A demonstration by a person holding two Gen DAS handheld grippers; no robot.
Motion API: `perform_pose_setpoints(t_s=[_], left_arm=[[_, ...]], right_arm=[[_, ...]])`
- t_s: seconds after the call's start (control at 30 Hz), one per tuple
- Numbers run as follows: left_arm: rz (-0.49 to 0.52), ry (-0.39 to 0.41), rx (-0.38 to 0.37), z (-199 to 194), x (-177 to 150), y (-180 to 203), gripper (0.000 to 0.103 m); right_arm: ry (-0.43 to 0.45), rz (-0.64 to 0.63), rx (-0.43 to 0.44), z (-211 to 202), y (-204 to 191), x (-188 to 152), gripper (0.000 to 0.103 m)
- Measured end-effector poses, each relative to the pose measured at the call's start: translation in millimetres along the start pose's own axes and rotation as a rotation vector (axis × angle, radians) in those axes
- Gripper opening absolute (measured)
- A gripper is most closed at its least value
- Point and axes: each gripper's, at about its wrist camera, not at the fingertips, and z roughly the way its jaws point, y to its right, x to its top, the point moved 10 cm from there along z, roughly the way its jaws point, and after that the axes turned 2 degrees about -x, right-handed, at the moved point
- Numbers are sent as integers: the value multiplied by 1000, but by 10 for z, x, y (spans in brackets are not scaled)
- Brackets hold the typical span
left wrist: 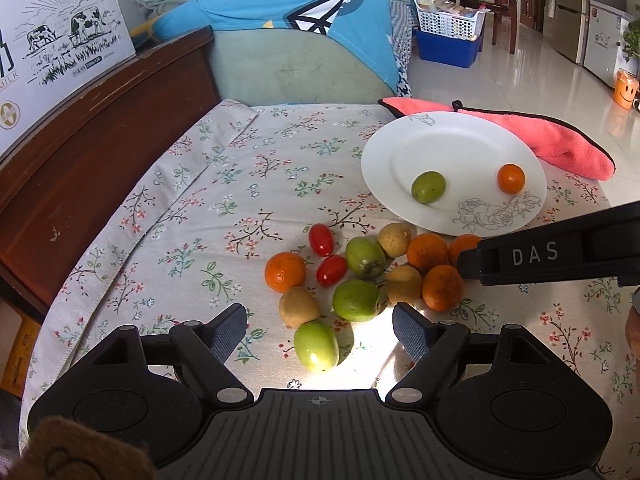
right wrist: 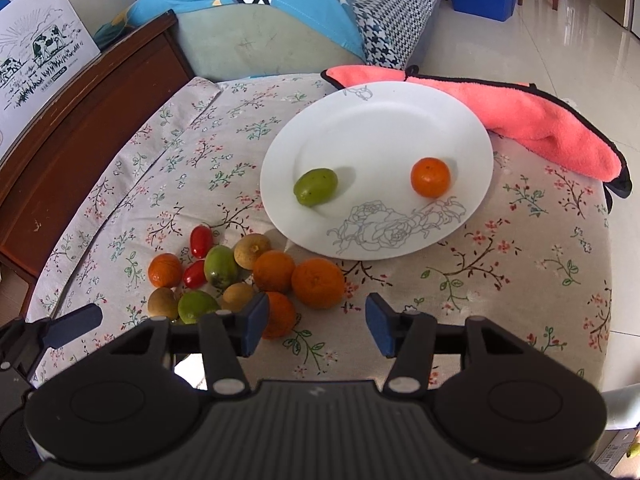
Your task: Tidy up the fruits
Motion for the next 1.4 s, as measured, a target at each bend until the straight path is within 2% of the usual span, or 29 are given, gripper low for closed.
perform_pose_setpoints(t_s=[0.4,0.9,1.13,1.23,1.4], left_arm=[[26,19,-6,-33,43,115,82],[33,22,9,-86,32,58,83],[28,26,-9,-311,-66,52,83],[29,28,-2,-473,-157,7,83],[-7,24,-12,-805,-309,-114,83]], right_arm=[[24,-32,-5,-54,-18,24,54],[-2,-41,3,-22,-46,-23,56],[4,-44,28,-158,-102,-80,56],[-12,-16,77,-278,-118,-169,56],[-28,-7,109,-557,-101,-393,56]])
